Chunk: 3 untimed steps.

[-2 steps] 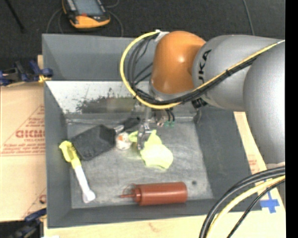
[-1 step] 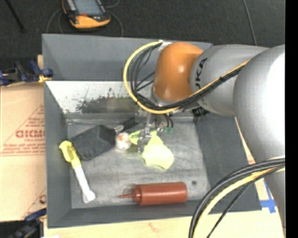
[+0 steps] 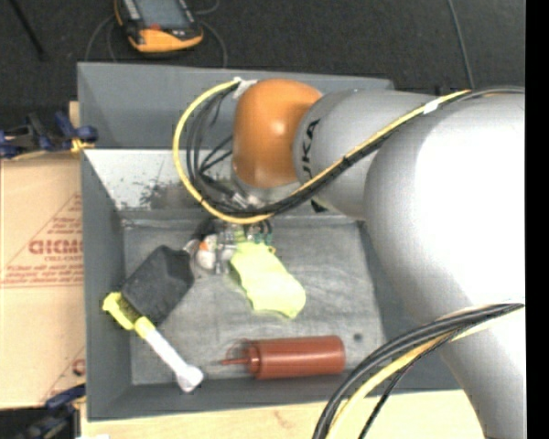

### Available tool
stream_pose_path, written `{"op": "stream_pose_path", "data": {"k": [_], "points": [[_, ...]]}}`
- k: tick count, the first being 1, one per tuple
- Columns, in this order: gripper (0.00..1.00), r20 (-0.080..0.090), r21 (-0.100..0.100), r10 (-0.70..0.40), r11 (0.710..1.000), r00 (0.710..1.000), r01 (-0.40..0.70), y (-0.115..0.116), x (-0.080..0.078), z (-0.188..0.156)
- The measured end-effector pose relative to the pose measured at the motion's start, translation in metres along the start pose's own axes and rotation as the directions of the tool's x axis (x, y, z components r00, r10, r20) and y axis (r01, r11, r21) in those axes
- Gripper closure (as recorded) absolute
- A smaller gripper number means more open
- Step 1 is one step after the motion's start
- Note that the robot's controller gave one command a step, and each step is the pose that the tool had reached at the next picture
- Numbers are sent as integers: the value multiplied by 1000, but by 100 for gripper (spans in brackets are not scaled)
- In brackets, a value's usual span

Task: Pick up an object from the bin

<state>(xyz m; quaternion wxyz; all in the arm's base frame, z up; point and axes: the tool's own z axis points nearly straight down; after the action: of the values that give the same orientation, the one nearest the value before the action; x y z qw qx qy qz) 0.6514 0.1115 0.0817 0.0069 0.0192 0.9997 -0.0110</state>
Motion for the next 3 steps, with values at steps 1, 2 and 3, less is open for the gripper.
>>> {"op": "stream_pose_path", "data": {"k": [1,2,3], "points": [[100,0,0,0,1000,1000,0,0,0,0],[100,-16,-5,-68,998,998,68,38,7,-8],[100,-16,-12,-94,996,995,93,53,9,-12]]}}
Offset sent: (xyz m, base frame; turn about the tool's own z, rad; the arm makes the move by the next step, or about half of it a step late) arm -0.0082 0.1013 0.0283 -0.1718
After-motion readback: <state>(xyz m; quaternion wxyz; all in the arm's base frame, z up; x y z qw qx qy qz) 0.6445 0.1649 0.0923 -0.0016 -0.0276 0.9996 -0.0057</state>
